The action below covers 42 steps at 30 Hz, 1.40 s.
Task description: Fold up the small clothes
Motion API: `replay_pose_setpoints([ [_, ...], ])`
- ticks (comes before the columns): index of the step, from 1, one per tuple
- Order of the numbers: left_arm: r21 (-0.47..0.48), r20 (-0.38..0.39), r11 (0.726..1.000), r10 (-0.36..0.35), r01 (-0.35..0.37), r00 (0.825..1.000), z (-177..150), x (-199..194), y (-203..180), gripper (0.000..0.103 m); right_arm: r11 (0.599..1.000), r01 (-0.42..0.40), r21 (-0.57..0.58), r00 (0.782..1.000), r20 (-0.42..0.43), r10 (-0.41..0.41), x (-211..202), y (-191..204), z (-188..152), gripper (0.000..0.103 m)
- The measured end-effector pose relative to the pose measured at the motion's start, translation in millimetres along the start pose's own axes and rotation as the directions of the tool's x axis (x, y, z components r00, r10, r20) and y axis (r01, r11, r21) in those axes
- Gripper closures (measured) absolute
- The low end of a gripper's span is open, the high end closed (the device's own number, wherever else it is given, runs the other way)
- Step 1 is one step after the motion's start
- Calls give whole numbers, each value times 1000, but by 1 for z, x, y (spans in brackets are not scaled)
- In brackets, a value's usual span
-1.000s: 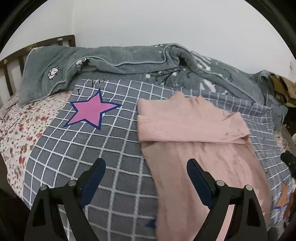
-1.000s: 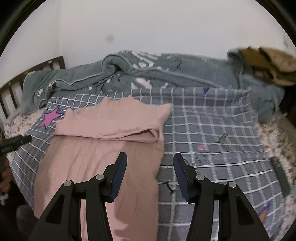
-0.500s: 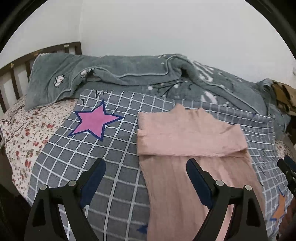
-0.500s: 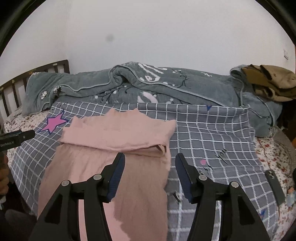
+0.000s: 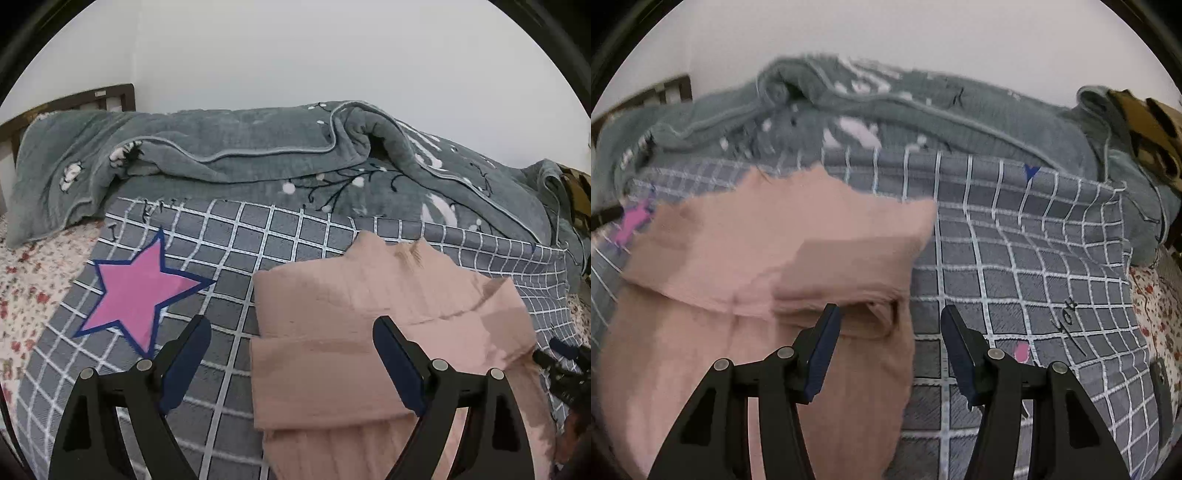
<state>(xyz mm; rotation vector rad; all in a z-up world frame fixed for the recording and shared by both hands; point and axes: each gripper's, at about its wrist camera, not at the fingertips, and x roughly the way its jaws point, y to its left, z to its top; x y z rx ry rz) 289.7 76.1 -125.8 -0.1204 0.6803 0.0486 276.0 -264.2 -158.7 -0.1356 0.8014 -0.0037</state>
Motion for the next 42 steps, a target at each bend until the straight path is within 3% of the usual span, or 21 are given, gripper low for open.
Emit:
replay_pose_setpoints([
  [4,-22,-31,1000,-23,22,999,-4,17,8,14,998,-46,49,997,-64,49,28,-9,0,48],
  [9,-12,-68,1000,-12,11,998,-10,33,21,14,991,-92,101,994,-54,97,38,-15,6,49],
  [12,-54,-113,998,-43,37,993,-15,45,25,14,985,-109,132,992,-42,115,40,-21,4,61],
  [16,-28,-141,998,-63,60,988,-18,51,21,16,969,-135,209,990,1,138,39,-38,6,76],
  [20,-38,-163,993,-118,113,980,-19,51,19,23,951,-143,275,990,40,138,35,-58,3,77],
  [24,-23,-159,989,-147,145,976,-20,48,12,25,957,-137,256,989,-15,145,43,-58,3,73],
  [26,-2,-155,986,-163,165,974,-21,46,6,31,968,-126,216,991,-19,133,39,-54,3,73],
  [30,53,-154,979,-186,196,970,-24,43,-3,49,980,-132,151,991,53,125,16,-55,3,71],
  [35,50,-173,977,-195,206,965,-27,49,-2,58,970,-172,171,978,144,148,-3,-65,3,64],
  [38,29,-171,977,-204,212,964,-28,50,1,66,968,-168,188,982,121,147,5,-62,3,62],
  [42,36,-148,982,-179,186,973,-27,50,0,95,985,-74,154,997,-4,75,31,-49,-4,62],
])
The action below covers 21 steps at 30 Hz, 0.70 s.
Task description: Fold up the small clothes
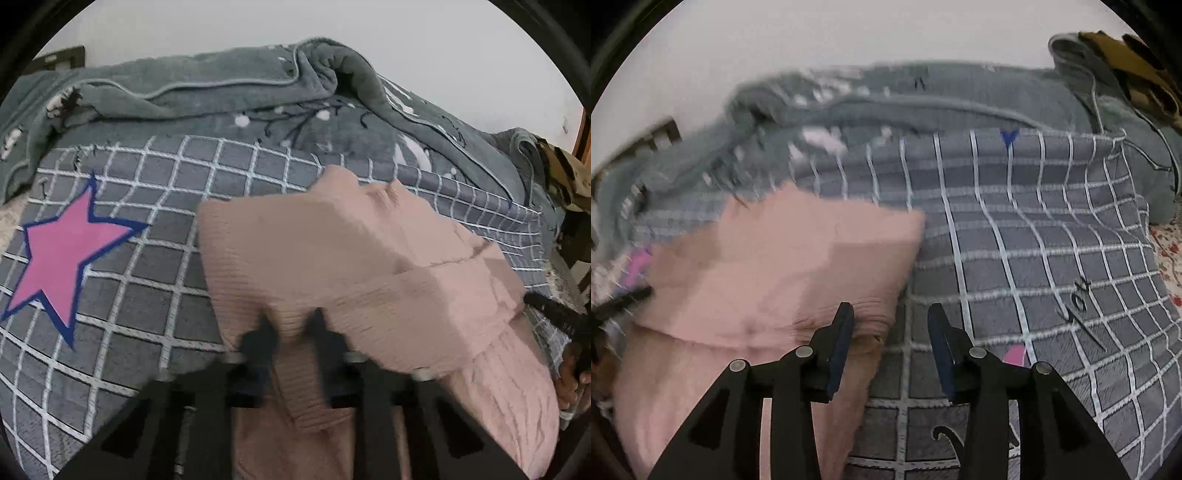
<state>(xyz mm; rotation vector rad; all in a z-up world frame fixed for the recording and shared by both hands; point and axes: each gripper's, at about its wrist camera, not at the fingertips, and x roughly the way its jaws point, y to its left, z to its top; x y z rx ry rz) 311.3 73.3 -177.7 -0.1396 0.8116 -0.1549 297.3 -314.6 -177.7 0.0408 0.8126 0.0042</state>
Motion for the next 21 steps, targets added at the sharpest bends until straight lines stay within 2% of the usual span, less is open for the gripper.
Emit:
replay_pose_setpoints([
  [3,-9,19,1000,-15,15,1000,3,-3,1,97,1000,23,3,999,-42,-23,8,-1,-4,62],
  [9,-23,63,1000,-12,13,998,12,-6,-2,97,1000,29,-11,1000,-10,-29,1,0,-8,61],
  [16,-30,103,1000,-2,6,995,22,-6,0,97,999,-9,-52,995,95,14,-20,7,-7,59],
  [21,-47,130,999,0,6,991,29,-6,4,97,998,-27,-56,994,100,33,-18,13,-1,59],
])
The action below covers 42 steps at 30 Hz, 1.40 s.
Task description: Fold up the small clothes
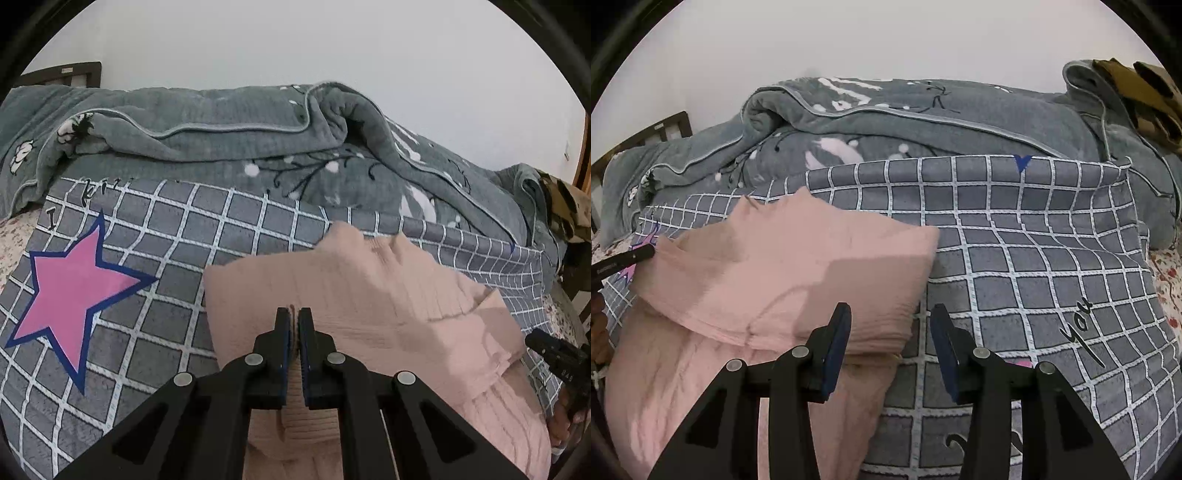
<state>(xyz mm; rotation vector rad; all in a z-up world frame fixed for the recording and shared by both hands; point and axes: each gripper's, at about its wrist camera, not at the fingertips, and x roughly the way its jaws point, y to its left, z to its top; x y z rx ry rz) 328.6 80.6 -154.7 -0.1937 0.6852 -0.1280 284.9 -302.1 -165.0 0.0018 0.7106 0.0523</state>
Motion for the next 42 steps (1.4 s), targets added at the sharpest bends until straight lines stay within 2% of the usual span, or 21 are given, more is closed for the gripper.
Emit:
replay_pose_setpoints([
  [8,10,-33,1000,17,-17,999,-1,16,3,97,1000,30,-4,995,-92,-30,25,1,-3,59],
  [16,-47,-89,999,6,-10,996,-7,22,14,94,999,30,21,994,-106,-28,27,-5,-4,52],
  [23,-29,-106,999,29,-32,994,-16,15,9,89,999,35,22,996,-86,-33,18,-4,-8,51],
  [31,54,-109,996,81,-75,991,-28,0,-7,72,998,52,23,998,-43,-51,0,-4,-13,51],
  [36,81,-105,992,106,-98,989,-34,-10,-14,71,996,71,44,997,-25,-70,-16,-7,-18,51],
  [42,70,-94,991,117,-111,989,-41,-28,-17,71,995,82,65,996,24,-84,-41,-12,-22,51],
])
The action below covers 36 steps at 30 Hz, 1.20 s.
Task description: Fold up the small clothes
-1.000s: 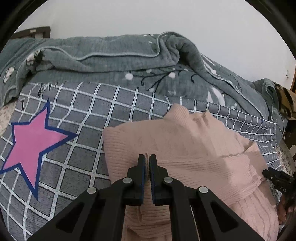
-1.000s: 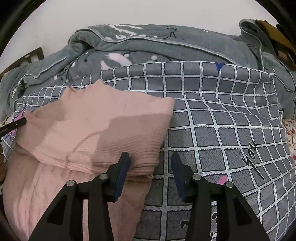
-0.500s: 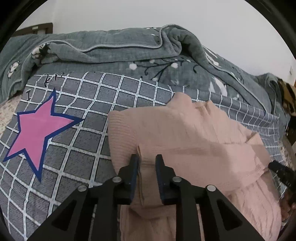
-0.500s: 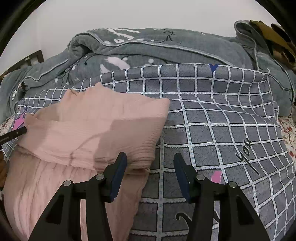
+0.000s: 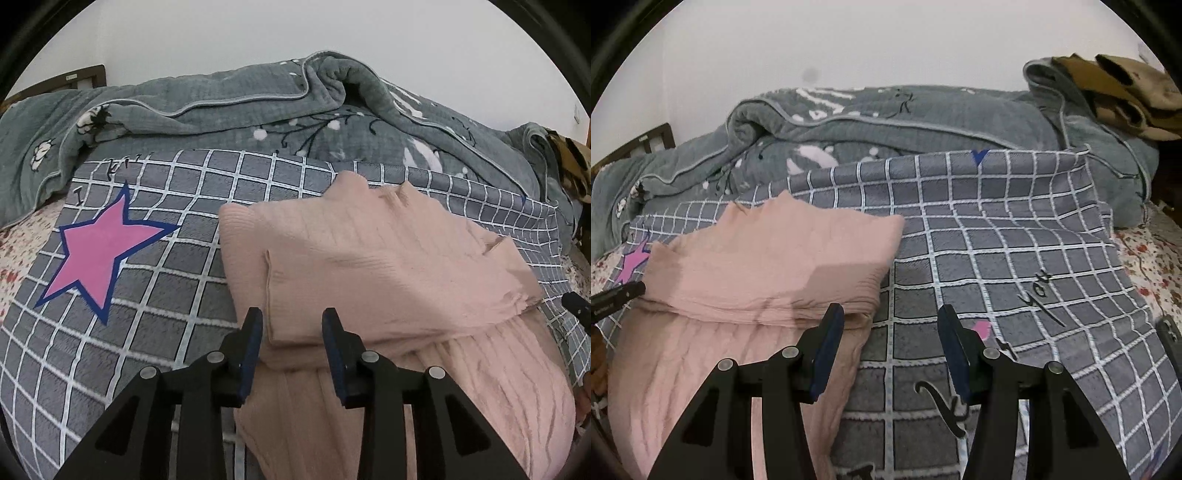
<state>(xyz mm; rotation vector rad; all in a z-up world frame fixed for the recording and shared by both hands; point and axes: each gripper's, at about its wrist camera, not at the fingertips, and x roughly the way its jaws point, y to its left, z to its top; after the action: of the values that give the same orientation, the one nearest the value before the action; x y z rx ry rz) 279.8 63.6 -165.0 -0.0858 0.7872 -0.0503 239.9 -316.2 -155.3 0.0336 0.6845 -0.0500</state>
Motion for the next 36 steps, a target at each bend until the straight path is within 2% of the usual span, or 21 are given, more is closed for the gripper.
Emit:
replay_pose_setpoints([
  [5,-32,22,999,-5,6,1000,-7,-23,-2,71,999,20,36,998,56,-22,-27,-9,-3,51],
  [8,-69,34,997,-36,39,999,-15,-39,-2,69,996,-21,91,998,61,16,-44,-17,-5,52],
  [9,-80,39,996,-41,44,998,-19,-45,-2,56,994,-40,104,997,65,33,-49,-19,-6,53],
  [10,-93,50,994,-48,53,998,-27,-52,-1,33,992,-53,113,997,68,45,-56,-21,-10,53],
  [11,-102,72,993,-55,62,996,-37,-60,0,27,991,-58,118,996,69,50,-62,-23,-15,53],
  [12,-103,92,993,-55,65,994,-47,-68,0,25,991,-61,119,996,69,53,-66,-24,-20,53],
  [16,-93,104,994,-53,63,993,-77,-92,2,25,992,-63,105,997,40,60,-82,-25,-56,53],
  [22,-143,76,982,-116,126,990,-123,-113,18,27,994,-85,63,996,-22,86,-96,-15,-90,53],
  [26,-109,58,985,-128,134,990,-149,-124,20,28,992,-107,66,992,-65,111,-105,-10,-108,53],
  [28,-101,60,985,-132,138,989,-159,-131,20,34,991,-117,57,990,-72,121,-111,-7,-116,53],
  [31,-91,58,985,-144,149,988,-171,-137,18,37,991,-127,31,989,-69,129,-120,1,-128,53],
  [36,-54,7,983,-175,175,985,-191,-136,8,39,992,-125,-9,989,-81,123,-130,8,-151,54],
])
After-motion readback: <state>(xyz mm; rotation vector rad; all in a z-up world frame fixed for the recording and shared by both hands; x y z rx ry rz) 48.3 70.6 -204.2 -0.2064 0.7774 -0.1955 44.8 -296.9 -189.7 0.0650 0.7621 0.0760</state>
